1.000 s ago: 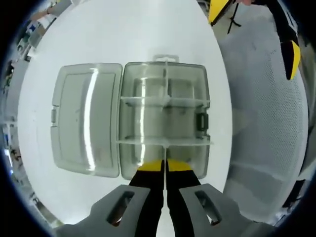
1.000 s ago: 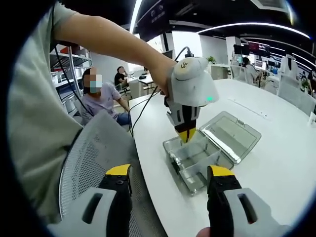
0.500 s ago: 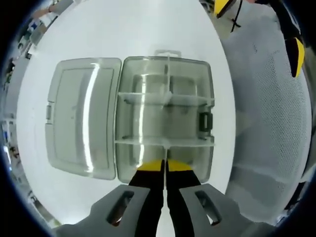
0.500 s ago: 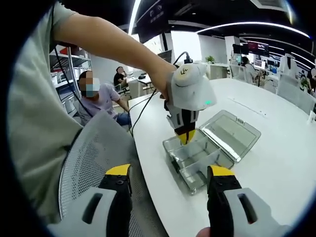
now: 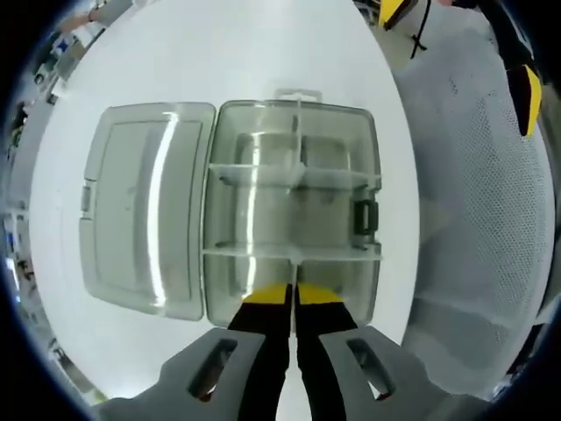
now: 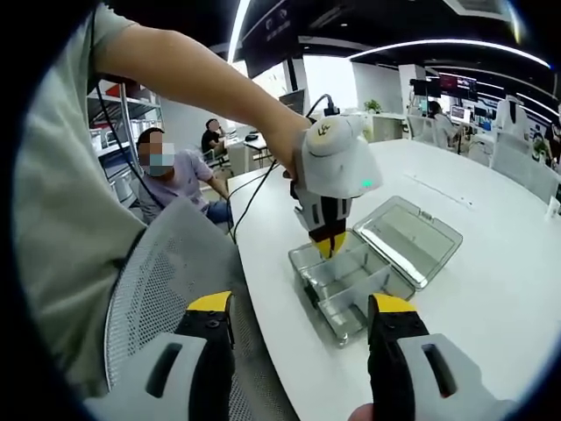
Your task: Insert the divider into the dual guide fixture by aligning both edges with the guide slots and pushing it downward to the bottom, including one-sided entry, uneven engagement, binding, and posture correction.
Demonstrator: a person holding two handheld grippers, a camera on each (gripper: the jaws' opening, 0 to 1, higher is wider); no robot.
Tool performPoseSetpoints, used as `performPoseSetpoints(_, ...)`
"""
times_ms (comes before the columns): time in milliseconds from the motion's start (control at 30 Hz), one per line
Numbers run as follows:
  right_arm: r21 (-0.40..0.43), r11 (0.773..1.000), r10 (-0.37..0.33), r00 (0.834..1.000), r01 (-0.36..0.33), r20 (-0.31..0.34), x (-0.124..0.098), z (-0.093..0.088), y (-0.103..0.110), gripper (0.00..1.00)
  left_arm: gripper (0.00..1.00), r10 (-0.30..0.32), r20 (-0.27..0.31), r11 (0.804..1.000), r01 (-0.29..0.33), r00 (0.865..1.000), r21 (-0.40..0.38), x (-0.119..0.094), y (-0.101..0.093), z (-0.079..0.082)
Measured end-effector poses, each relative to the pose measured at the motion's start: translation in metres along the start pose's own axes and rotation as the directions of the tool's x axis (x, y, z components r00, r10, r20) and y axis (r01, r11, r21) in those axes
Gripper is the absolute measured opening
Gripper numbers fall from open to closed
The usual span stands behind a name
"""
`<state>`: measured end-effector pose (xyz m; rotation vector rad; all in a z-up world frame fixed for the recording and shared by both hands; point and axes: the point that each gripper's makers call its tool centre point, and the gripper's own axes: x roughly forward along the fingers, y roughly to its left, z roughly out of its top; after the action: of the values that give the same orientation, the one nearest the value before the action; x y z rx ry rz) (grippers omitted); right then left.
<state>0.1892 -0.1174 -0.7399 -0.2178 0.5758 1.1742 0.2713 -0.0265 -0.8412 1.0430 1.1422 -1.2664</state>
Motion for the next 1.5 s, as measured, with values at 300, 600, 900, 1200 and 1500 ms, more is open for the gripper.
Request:
performPoseSetpoints(300,-0.003,1.000,0.000,1.000,0.000,-0.006,-0.001,-0.001,-0.001,0.58,0.09,0.002,0.005,1.000,-0.002,1.000,-0.016,-0.003,0.002,-0.002)
performPoseSetpoints(600,-0.015,1.000,0.007,1.000,-0.007,-0.014,0.000,0.002,-0.001,0.58,0.13,0.004,0.062,0.999,-0.002,0.998,-0.044,-0.029,0.010,-0.006)
performPoseSetpoints(900,-0.033,0.999,0.017,1.000,-0.018,-0.024,0.002,0.006,-0.001,0.59,0.12,0.068,0.146,0.992,-0.051,0.987,-0.119,-0.057,0.028,-0.007)
performPoseSetpoints(1200,-0.044,0.999,0.023,0.999,-0.025,-0.043,0.002,0.005,0.002,0.58,0.11,0.106,0.170,0.987,-0.084,0.980,-0.134,-0.064,0.026,-0.014)
performPoseSetpoints(1500,-0.042,0.999,0.016,0.998,-0.019,-0.067,0.000,-0.003,0.001,0.59,0.12,0.147,0.265,0.979,-0.102,0.953,-0.179,-0.074,0.015,-0.006)
